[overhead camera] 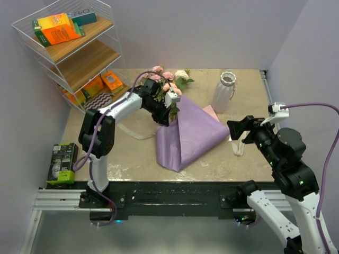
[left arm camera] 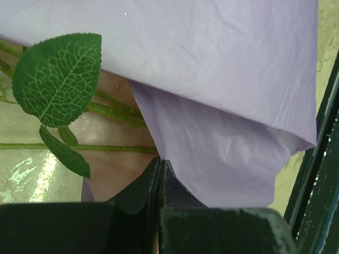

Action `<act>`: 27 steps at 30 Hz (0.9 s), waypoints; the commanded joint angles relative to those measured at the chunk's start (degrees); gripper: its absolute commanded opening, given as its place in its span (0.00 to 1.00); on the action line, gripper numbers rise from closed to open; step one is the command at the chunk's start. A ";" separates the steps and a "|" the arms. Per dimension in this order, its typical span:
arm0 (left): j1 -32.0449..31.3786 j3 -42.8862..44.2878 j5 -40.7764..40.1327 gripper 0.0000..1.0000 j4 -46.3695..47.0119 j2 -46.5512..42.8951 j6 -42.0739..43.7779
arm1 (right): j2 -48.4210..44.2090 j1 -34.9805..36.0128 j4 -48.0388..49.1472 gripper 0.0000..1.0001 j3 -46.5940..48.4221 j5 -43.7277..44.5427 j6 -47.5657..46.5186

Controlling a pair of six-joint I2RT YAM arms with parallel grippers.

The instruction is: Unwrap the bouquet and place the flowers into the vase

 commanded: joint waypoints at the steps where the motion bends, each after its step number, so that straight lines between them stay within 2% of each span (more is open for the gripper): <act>1: -0.46 5.24 3.29 0.00 -3.56 -0.52 0.47 | 0.00 -0.10 1.81 0.79 0.80 -1.04 0.54; 7: -2.56 9.29 3.65 0.00 -6.81 -5.79 0.11 | 0.09 -0.01 1.80 0.79 2.03 -1.13 0.27; 15: -8.80 9.74 -1.18 0.00 -8.93 -16.69 1.08 | 0.27 -0.09 1.98 0.79 3.52 -1.48 -0.17; 22: -10.92 6.58 -7.77 0.00 -8.93 -23.54 3.63 | 0.27 -0.01 1.54 0.79 5.36 -1.31 -0.43; 27: -13.02 1.93 -9.36 0.00 -9.72 -27.06 5.47 | 0.35 -0.10 0.31 0.81 7.30 -1.13 -0.95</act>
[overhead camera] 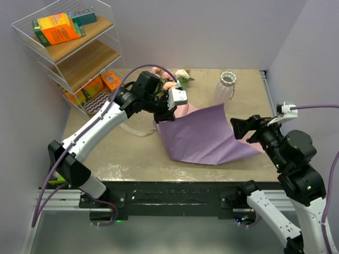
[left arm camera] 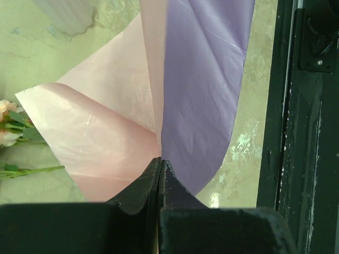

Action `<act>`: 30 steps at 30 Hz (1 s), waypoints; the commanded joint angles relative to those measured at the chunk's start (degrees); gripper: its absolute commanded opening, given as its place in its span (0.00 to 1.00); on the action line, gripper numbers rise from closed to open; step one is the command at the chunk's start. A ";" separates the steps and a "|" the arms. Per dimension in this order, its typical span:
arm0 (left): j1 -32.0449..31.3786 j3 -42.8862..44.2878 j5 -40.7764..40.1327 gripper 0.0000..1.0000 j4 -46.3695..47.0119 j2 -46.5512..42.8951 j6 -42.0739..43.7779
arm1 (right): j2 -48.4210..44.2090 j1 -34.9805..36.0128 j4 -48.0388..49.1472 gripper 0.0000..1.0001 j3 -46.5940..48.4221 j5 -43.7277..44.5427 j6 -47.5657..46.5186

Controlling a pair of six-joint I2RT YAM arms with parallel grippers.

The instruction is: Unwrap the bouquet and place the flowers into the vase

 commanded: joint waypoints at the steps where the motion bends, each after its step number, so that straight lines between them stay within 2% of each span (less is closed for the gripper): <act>1: -2.05 -4.75 -3.35 0.00 -1.22 -4.90 2.89 | 0.35 -0.10 0.31 0.81 4.11 -0.87 -0.98; 7: -4.34 -10.12 -4.67 0.00 -1.92 -10.35 5.36 | 2.02 -0.09 -0.31 0.82 5.52 -0.51 -1.86; 13: -12.42 -11.97 -10.55 0.01 -3.58 -14.40 5.18 | 3.25 -0.01 1.36 0.82 4.21 -0.51 -1.86; 20: -16.37 -14.07 -5.99 0.06 -10.18 -17.04 8.08 | 5.98 -0.01 2.33 0.81 4.47 -0.34 -2.47; 30: -21.65 -29.70 -8.18 0.06 -17.47 -22.84 13.88 | 8.70 -0.10 2.77 0.81 3.24 -0.33 -2.82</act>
